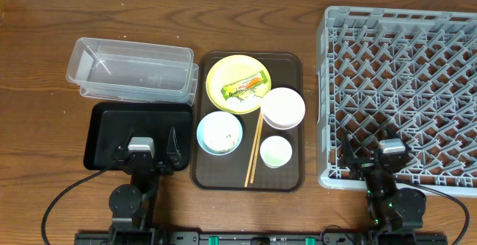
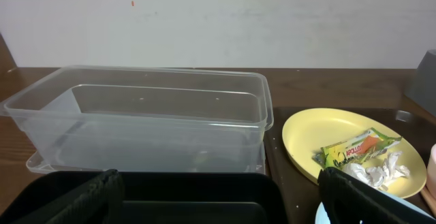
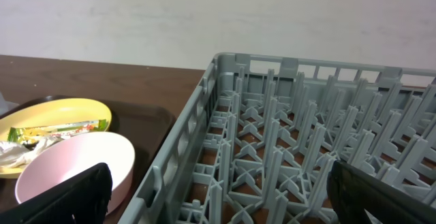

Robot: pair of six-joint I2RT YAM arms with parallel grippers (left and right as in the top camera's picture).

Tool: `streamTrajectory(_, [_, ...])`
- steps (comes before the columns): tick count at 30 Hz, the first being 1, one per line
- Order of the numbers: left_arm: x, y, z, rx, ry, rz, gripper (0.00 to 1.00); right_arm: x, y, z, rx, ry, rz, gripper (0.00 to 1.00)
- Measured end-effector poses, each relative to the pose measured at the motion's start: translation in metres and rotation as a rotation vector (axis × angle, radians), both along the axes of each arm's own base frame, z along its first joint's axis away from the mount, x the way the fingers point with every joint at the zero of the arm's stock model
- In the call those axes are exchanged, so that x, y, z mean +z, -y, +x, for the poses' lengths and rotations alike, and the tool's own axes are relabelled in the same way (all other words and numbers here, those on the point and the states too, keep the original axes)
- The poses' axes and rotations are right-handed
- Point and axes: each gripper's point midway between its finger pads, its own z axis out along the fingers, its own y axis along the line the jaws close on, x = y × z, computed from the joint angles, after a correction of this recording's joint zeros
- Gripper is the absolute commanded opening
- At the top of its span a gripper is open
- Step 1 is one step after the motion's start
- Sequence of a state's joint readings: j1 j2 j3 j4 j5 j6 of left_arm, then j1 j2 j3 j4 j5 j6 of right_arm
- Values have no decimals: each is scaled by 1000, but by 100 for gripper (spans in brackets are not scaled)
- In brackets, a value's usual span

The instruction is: Sort waste into correct bins and load items into the dishwasher rack

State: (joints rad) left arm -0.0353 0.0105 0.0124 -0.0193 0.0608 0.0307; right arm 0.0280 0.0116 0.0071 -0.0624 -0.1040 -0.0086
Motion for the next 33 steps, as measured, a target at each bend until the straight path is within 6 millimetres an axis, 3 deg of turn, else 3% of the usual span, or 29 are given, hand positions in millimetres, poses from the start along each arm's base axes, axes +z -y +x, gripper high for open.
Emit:
streamTrajectory(24, [0, 0, 0, 0, 0, 0, 94, 5, 1, 0, -8, 21, 1, 99])
streamTrajectory(33, [-3, 0, 0, 4, -18, -34, 94, 4, 11, 1, -66, 12, 51, 99])
